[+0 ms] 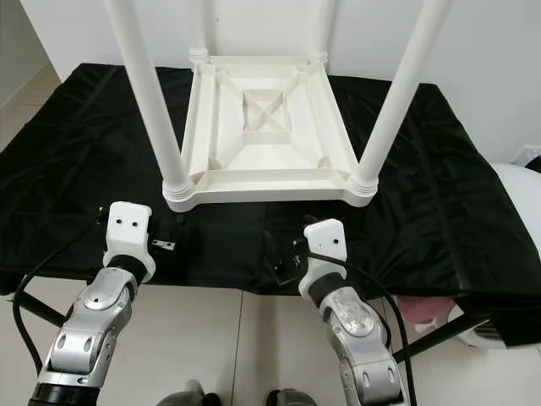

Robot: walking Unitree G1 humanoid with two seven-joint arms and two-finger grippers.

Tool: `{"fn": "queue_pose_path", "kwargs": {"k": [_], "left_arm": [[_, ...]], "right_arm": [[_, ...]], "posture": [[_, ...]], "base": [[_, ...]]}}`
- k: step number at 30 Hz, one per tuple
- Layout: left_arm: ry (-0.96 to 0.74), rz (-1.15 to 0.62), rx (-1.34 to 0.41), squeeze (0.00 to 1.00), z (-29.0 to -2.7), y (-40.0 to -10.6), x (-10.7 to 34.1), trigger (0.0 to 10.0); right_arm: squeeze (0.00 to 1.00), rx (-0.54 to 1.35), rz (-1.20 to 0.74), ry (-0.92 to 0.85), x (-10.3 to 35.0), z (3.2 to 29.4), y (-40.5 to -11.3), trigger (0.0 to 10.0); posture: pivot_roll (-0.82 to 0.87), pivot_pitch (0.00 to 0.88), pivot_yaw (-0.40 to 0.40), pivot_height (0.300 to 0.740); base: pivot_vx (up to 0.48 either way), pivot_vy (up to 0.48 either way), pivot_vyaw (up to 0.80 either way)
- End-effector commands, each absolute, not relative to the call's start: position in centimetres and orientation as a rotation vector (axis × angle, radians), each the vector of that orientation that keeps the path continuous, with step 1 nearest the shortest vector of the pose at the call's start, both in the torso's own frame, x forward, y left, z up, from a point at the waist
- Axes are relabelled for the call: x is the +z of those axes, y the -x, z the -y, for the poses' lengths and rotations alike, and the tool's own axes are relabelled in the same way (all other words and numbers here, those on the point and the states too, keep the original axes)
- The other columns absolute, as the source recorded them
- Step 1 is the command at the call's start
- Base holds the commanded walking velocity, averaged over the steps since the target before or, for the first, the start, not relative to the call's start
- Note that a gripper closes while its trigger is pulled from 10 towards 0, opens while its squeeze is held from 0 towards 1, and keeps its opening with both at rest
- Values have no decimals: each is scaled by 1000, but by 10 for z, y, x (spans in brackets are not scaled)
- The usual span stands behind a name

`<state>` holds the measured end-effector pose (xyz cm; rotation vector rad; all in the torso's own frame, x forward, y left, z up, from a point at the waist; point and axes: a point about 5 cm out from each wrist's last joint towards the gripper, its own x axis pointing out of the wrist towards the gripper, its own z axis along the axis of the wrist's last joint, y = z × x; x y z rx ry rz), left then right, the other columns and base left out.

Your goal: Building children table

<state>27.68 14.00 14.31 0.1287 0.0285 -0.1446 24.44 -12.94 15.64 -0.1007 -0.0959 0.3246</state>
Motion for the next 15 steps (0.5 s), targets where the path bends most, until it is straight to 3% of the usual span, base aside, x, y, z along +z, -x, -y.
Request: {"fn": "queue_pose_path", "kwargs": {"k": [1,9,13,15], "left_arm": [[-144,-25,-133,0,-141,-278,143,10000],[-156,-8,-145,0,-139,-278,145,10000],[-156,-4,-146,0,-138,-278,145,10000],[-153,-7,-145,0,-138,-278,145,10000]], "right_arm": [[0,327,96,98,156,128,-245,10000],[0,330,97,97,156,127,-245,10000],[0,334,97,98,156,127,-245,10000],[0,336,97,98,156,127,-245,10000]], "posture": [[-33,102,7,740],[-30,100,7,740],[-30,97,5,740],[-31,97,5,740]], "base": [[0,0,0],[0,0,0],[0,-457,0],[0,0,0]]}}
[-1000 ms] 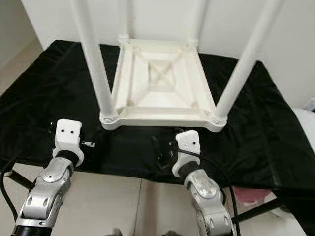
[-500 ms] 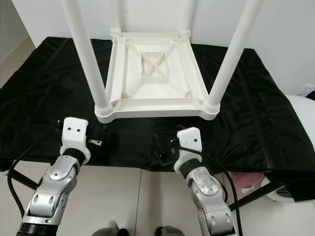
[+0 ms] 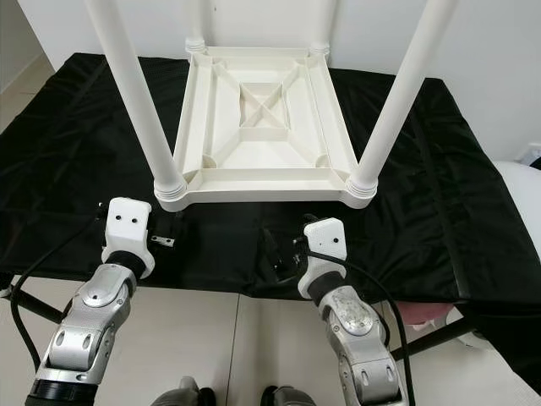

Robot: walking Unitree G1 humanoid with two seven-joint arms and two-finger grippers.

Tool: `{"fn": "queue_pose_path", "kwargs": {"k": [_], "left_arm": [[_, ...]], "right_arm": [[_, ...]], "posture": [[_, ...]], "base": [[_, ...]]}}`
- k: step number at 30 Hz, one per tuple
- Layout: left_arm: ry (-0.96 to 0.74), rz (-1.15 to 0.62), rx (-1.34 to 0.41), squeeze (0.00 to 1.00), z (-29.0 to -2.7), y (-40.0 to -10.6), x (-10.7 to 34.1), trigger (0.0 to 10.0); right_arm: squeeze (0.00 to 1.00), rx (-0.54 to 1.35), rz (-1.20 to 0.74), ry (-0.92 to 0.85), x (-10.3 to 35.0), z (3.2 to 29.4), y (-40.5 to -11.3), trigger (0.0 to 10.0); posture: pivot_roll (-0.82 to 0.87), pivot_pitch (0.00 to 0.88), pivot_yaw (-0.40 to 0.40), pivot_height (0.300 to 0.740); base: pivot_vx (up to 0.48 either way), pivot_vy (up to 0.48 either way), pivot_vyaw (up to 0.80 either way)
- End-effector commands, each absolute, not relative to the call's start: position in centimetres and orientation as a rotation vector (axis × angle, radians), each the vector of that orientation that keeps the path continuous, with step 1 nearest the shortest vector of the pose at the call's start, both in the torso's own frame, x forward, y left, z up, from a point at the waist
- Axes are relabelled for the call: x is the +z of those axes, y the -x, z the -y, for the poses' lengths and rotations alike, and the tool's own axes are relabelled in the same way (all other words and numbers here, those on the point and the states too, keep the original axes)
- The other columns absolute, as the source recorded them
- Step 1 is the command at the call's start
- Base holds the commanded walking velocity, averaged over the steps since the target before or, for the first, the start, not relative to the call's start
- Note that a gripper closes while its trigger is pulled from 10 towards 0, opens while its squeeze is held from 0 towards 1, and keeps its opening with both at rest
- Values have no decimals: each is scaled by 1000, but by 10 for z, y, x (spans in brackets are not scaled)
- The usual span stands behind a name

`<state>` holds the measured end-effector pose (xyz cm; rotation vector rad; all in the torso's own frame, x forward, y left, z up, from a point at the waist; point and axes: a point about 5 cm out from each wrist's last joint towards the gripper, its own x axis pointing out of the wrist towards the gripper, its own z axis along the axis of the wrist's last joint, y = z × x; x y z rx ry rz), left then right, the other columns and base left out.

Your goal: Building children table

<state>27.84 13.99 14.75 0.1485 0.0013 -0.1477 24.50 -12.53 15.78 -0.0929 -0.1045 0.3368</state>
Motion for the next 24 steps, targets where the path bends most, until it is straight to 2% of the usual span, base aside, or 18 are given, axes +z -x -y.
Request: {"fn": "queue_pose_path", "kwargs": {"k": [1,19,24], "left_arm": [[-150,-9,-143,0,-138,-278,145,10000],[-147,-15,-138,0,-139,-281,144,10000],[-168,36,-195,0,-136,-278,155,10000]], "right_arm": [[0,336,96,99,156,127,-245,10000],[0,334,98,106,156,128,-244,10000],[0,290,131,153,161,132,-244,10000]], "posture": [[-32,95,5,740],[-35,98,5,740],[-35,99,0,740]], "base": [[0,0,0],[0,0,0],[0,0,0]]}}
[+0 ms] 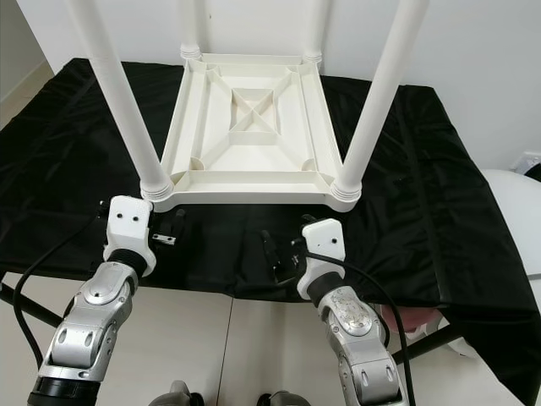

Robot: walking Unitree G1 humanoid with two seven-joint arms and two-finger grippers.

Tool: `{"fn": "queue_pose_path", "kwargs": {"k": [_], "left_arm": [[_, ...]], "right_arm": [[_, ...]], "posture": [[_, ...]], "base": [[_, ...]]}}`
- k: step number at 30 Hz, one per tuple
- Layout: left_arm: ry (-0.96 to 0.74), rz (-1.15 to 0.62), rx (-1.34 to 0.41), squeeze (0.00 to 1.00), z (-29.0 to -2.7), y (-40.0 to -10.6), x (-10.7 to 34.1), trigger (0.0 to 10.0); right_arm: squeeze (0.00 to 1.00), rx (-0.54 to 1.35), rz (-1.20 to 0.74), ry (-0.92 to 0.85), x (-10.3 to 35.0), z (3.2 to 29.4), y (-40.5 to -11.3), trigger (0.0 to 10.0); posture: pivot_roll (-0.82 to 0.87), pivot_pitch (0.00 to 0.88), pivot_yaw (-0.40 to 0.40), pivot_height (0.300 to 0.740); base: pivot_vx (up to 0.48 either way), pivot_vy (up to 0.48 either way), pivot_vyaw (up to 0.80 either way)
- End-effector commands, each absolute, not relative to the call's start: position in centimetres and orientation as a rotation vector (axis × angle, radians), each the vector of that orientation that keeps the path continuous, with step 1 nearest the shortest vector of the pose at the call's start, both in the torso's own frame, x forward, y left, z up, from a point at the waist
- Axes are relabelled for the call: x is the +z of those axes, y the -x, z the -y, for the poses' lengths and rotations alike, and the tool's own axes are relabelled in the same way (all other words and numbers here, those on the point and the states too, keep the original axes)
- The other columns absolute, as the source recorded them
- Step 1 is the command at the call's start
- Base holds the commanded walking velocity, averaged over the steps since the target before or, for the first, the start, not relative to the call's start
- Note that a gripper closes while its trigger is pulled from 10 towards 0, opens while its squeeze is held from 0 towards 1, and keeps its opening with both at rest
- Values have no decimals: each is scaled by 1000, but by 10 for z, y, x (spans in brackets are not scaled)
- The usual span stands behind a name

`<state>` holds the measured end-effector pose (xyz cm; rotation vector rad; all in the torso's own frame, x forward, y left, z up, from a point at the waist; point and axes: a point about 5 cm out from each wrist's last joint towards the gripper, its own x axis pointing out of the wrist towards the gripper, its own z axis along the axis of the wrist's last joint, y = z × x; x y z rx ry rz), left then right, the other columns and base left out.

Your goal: Building children table

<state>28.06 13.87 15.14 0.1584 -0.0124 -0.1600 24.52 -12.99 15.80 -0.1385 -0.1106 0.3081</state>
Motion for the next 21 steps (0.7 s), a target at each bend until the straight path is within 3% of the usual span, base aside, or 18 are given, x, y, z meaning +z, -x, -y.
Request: {"fn": "queue_pose_path", "kwargs": {"k": [1,4,5,6,10,16,21], "left_arm": [[-168,36,-195,0,-136,-278,155,10000],[-184,56,-233,0,-136,-274,162,10000],[-222,125,-299,0,-137,-260,184,10000],[-222,125,-299,0,-137,-260,184,10000],[-314,208,-344,0,-126,-256,202,10000],[-448,196,-515,0,-96,-272,201,10000],[-444,176,-634,0,-78,-299,214,10000]], "right_arm": [[0,290,131,153,161,132,-244,10000],[0,249,147,159,165,138,-242,10000],[0,139,173,135,177,155,-233,10000],[0,139,173,135,177,155,-233,10000],[0,49,154,14,178,168,-229,10000],[0,42,82,-107,164,165,-235,10000],[0,-18,-2,-49,141,175,-228,10000]], "posture": [[-35,99,0,740],[-33,110,-8,740],[-32,119,-13,740],[-32,119,-13,740],[-33,126,-14,740],[-28,128,-24,740],[-22,130,-33,740]], "base": [[0,0,0],[0,0,0],[0,0,0],[0,0,0],[0,0,0],[0,0,0],[0,0,0]]}}
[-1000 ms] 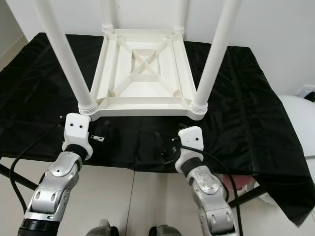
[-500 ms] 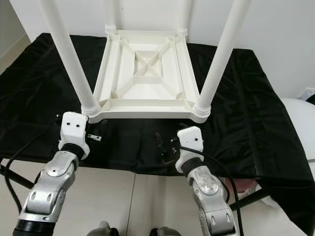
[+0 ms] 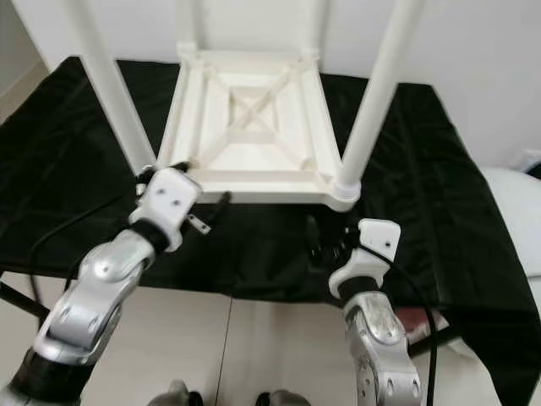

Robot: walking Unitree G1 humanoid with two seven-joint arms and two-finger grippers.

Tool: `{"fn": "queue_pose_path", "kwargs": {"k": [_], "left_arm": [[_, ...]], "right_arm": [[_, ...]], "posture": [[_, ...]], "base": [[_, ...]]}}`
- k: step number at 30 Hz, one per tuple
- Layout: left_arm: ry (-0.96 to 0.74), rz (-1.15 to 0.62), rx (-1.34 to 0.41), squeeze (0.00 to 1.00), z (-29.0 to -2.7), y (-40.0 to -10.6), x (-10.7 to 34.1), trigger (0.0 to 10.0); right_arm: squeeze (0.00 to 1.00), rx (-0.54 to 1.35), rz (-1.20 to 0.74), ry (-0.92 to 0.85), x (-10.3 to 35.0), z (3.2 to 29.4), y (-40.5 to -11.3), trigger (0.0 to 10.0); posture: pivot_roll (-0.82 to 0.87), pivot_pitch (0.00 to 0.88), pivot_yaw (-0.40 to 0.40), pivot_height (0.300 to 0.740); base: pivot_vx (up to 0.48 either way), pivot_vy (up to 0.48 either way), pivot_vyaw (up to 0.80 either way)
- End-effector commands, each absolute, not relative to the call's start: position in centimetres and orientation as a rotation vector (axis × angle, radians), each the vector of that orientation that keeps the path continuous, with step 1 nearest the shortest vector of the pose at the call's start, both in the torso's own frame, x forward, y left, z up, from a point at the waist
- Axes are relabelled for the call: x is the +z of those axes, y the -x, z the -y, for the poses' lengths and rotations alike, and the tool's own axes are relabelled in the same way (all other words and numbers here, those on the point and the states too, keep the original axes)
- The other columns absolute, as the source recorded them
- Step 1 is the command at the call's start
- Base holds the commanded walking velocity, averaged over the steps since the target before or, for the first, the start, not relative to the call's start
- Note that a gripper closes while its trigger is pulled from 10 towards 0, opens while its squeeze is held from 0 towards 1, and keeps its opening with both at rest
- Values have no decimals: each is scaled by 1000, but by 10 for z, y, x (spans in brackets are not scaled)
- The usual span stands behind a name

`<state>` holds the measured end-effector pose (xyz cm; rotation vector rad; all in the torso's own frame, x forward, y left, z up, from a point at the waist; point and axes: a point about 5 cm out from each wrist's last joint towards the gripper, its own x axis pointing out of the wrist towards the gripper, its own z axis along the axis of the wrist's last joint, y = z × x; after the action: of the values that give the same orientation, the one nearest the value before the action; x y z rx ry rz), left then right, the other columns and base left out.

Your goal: Building children table

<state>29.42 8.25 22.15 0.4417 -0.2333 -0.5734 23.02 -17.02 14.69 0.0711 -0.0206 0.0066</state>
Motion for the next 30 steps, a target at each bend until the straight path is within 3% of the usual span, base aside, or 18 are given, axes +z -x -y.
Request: {"fn": "queue_pose_path", "kwargs": {"k": [1,4,12,22,24,25,28,29,30], "left_arm": [[-516,157,-693,0,-73,-307,215,10000],[-728,105,-877,0,-64,-332,217,10000],[-833,-22,-1177,0,-44,-356,217,10000],[-818,-59,-1168,0,-27,-368,212,10000],[-808,-61,-1148,0,-22,-372,212,9490],[-814,-59,-1132,0,-17,-374,210,6902],[-819,-57,-1113,0,-14,-376,209,6941],[-827,-52,-1096,0,-12,-378,208,4941],[-827,-52,-1096,0,-12,-378,208,4941]], "right_arm": [[0,-38,-17,-37,139,178,-226,10000],[0,-48,-5,-7,145,182,-225,10000],[0,-42,37,50,155,184,-216,10000],[0,-35,68,61,162,177,-213,10000],[0,-35,73,61,163,175,-211,10000],[0,-35,77,60,165,174,-210,10000],[0,-35,78,61,166,174,-208,10000],[0,-32,80,63,168,173,-206,10000],[0,-32,80,63,168,173,-206,10000]], "posture": [[-28,133,-34,740],[-41,142,-27,740],[-81,168,21,740],[-125,185,55,740],[-135,191,55,740],[-145,202,57,740],[-151,211,58,740],[-158,220,59,740],[-158,220,59,740]], "base": [[0,0,0],[0,0,0],[0,0,0],[0,0,0],[0,0,0],[0,0,0],[0,0,0],[0,0,0],[0,0,0]]}}
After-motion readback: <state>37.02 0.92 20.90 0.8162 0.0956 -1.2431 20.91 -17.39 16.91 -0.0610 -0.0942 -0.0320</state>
